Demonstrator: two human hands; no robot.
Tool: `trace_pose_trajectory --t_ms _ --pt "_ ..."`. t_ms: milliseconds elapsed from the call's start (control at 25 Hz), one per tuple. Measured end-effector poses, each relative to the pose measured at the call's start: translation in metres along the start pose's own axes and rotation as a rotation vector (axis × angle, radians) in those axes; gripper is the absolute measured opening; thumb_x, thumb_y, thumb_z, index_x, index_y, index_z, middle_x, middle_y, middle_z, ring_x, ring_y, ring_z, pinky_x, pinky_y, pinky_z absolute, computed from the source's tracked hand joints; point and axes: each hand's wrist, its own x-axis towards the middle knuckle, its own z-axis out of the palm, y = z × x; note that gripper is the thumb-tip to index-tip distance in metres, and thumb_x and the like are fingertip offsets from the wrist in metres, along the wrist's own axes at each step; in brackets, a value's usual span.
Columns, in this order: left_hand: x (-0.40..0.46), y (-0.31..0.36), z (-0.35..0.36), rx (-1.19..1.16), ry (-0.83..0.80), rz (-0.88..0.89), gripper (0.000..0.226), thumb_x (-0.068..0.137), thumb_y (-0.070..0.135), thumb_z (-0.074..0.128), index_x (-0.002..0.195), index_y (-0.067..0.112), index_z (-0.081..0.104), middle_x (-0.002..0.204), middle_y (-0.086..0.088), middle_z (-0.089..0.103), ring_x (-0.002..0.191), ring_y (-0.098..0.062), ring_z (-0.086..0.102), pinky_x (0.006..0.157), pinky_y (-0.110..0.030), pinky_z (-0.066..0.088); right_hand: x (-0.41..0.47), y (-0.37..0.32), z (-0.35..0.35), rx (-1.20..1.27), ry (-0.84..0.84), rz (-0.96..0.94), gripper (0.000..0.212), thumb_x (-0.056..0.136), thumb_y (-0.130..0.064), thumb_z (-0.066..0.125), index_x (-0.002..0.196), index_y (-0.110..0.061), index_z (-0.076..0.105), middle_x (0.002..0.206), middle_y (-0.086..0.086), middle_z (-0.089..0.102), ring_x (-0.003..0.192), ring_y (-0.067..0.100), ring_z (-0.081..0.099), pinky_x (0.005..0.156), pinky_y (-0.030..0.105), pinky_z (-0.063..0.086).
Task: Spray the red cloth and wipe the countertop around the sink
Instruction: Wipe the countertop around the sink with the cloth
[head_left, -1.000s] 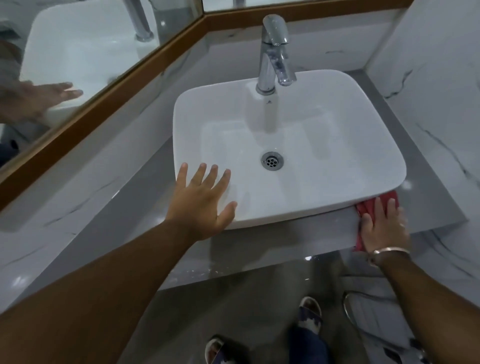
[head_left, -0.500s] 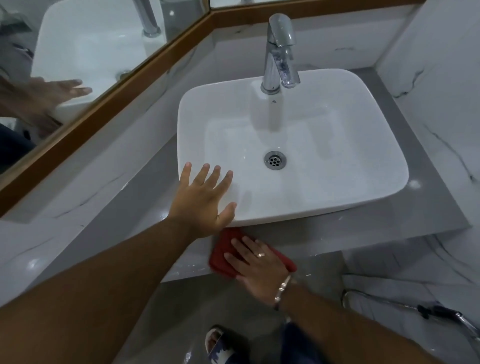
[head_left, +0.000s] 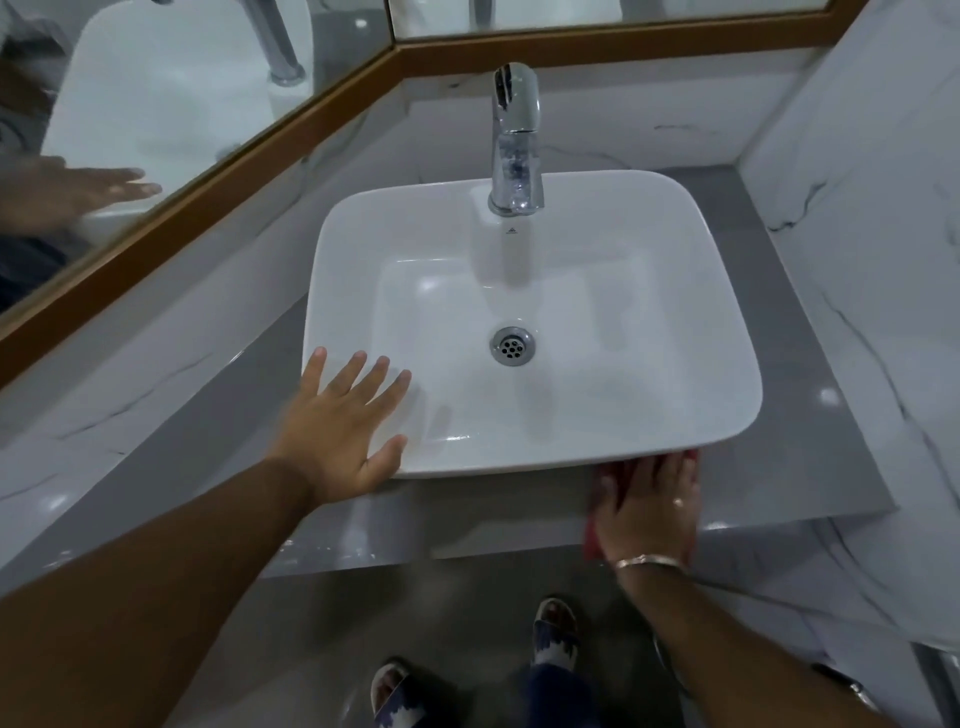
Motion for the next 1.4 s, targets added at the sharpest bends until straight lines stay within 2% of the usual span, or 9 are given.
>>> trace_pose_trajectory --t_ms 200,360,480,720,880,960,1160,1280,1400 --pt "0.000 0.003 -0.007 0.010 -0.037 -0.003 0.076 0.091 0.061 0.020 0.154 0.022 0.033 0.158 -0.013 0.038 0.148 -0.038 0.029 0.120 -0.066 0.005 0.010 0.088 -0.008 -0.225 -0.148 -0.794 0.075 0.085 -0.056 0.046 0.148 -0.017 0.033 0.153 0.016 0.034 0.134 0.043 0.047 0.109 0.054 0.037" --pt "-0.003 0.006 -0.008 0.013 -0.030 -0.024 0.077 0.090 0.059 0.021 0.154 0.020 0.034 0.156 -0.014 0.040 0.147 -0.038 0.030 0.120 -0.066 0.005 0.069 0.173 -0.039 -0.198 -0.158 -0.551 0.080 0.094 -0.065 0.017 0.146 -0.007 0.038 0.156 0.019 0.031 0.134 0.050 0.042 0.098 0.063 0.046" --pt "-0.002 0.006 -0.011 0.003 -0.033 -0.022 0.078 0.088 0.060 0.019 0.154 0.020 0.033 0.157 -0.014 0.039 0.148 -0.038 0.028 0.120 -0.066 0.003 0.033 0.115 -0.021 -0.049 -0.091 -0.390 0.081 0.094 -0.061 0.024 0.147 -0.002 0.037 0.154 0.031 0.032 0.138 0.052 0.032 0.109 0.064 0.030" --pt "-0.003 0.004 -0.009 -0.016 -0.010 -0.015 0.078 0.090 0.064 0.015 0.157 0.026 0.020 0.163 -0.011 0.027 0.152 -0.033 0.016 0.121 -0.062 -0.007 -0.088 -0.104 0.042 -0.044 -0.108 -0.807 0.070 0.086 -0.050 0.051 0.145 -0.013 0.045 0.153 0.020 0.040 0.140 0.042 0.038 0.115 0.053 0.020" --pt "-0.005 0.003 -0.002 -0.059 0.094 0.002 0.077 0.090 0.062 0.027 0.155 0.022 0.026 0.160 -0.014 0.033 0.151 -0.036 0.021 0.121 -0.064 -0.001 -0.099 -0.126 0.048 -0.132 -0.209 -0.911 0.074 0.082 -0.058 0.053 0.145 -0.021 0.042 0.152 0.014 0.044 0.139 0.037 0.042 0.118 0.052 0.025" --pt "-0.005 0.001 0.002 -0.095 0.162 0.005 0.077 0.089 0.062 0.032 0.155 0.021 0.028 0.159 -0.015 0.035 0.150 -0.036 0.023 0.121 -0.064 0.000 -0.076 -0.083 0.036 -0.198 -0.213 -0.810 0.075 0.084 -0.062 0.041 0.146 -0.020 0.035 0.152 0.016 0.042 0.137 0.039 0.042 0.112 0.053 0.031" --pt "-0.023 -0.025 0.011 -0.171 0.263 0.216 0.073 0.094 0.060 0.037 0.156 0.022 0.027 0.162 -0.014 0.029 0.151 -0.035 0.020 0.118 -0.065 0.003 -0.036 0.005 0.001 -0.089 -0.128 -0.154 0.088 0.092 -0.065 0.013 0.144 0.000 0.042 0.151 0.034 0.034 0.134 0.057 0.037 0.104 0.069 0.033" --pt "-0.073 -0.100 0.047 -0.106 0.223 0.174 0.073 0.095 0.060 0.032 0.155 0.017 0.030 0.162 -0.017 0.028 0.149 -0.040 0.024 0.117 -0.066 0.013 -0.071 -0.067 0.019 -0.009 -0.055 0.047 0.073 0.092 -0.047 0.024 0.148 -0.003 0.036 0.155 0.032 0.028 0.141 0.053 0.026 0.111 0.068 0.026" --pt "-0.104 -0.198 0.081 0.038 0.084 0.104 0.079 0.093 0.063 0.028 0.152 0.010 0.035 0.156 -0.022 0.037 0.143 -0.045 0.035 0.114 -0.063 0.027 -0.119 -0.160 0.046 -0.007 -0.041 -0.039 0.060 0.098 -0.037 0.036 0.149 -0.006 0.035 0.157 0.028 0.028 0.144 0.049 0.026 0.114 0.065 0.024"
